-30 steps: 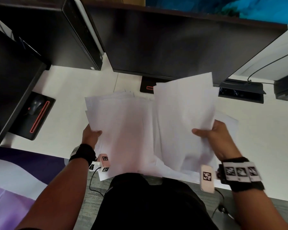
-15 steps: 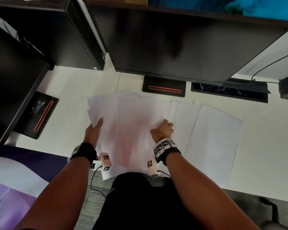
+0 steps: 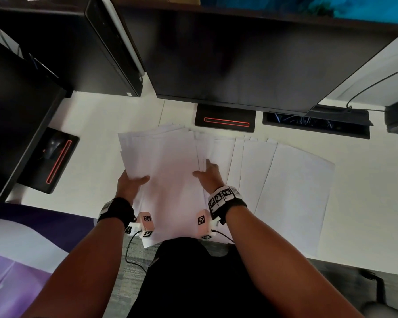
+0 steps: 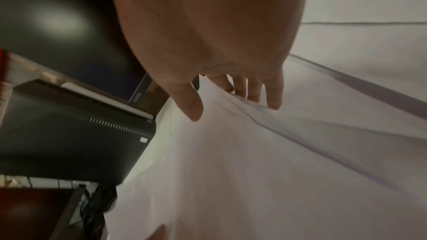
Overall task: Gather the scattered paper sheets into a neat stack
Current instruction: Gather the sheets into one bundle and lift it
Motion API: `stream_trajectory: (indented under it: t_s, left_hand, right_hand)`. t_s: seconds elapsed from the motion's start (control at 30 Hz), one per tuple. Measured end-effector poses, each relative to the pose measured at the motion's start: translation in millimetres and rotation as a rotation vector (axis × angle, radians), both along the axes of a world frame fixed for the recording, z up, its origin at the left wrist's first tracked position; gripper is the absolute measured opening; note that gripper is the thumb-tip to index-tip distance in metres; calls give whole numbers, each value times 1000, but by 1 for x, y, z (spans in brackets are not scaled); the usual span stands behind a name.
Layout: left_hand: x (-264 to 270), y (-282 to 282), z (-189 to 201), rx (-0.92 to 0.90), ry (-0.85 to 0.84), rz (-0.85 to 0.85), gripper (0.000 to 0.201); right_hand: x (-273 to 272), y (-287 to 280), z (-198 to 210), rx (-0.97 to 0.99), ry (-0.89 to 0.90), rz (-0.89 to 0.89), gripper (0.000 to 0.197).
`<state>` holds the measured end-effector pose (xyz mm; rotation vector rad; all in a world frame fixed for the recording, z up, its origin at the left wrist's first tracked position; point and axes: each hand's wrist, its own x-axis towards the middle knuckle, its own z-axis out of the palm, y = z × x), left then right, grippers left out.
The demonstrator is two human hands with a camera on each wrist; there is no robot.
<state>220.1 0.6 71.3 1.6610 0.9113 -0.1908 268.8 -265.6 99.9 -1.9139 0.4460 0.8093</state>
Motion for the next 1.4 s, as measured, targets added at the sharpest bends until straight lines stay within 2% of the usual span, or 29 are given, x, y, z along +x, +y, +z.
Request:
stream_trajectory:
  t_s: [0.1,0.17,0.2,0.27,0.3,0.37,0.57,0.73,0.87,0.97,1.13,1.3,1.4]
  left_hand:
    - [1,3,-5,23,21,5,52]
    - [2,2,-8,31,27,14,47]
    - [2,2,-9,30,23,18,44]
    - [3,-1,-9,3,10,24,44]
    - [2,-2,-9,-5,4,28,44]
    - [3,-3,-9,-2,-5,33,45]
    - [4,-9,-6,25,-6,35,48]
    - [5,-6,-9,55,13,30,48]
    - [5,-8,-9,49,5,30,48]
    - [6,-6,-11,55,15,21,48]
    - [5,-5,-14,67,10,19,46]
    - [5,-2,-16,67,-5,6,49]
    - [6,0,-17,63,4,0,49]
  right_hand:
    - [-6,-54,0,-67,-183,-276,56]
    - [-15,-113,-3,-328,-224,-384,49]
    - [-21,-146,-3,-506,-165,-426,57]
    - [-35,-208,-2,-752,85,-541,88]
    - [-43,-234,1,-789,203,-612,101]
    - [-51,-265,2,-769,330,-680,111]
    - [-41,-252,-13,-714,307,-524,108]
    - [-42,-248,-13,-709,248,-559,98]
    - [-44,-250,-17,-589,261,-613,98]
    - [-47,-260,-28,-555,241,-494,81]
    - [-58,-245,2,-508,33,-436,47]
    - [-70,-254,7,-487,-59,-392,33]
    - [-76,-253,14,-481,-228,-415,30]
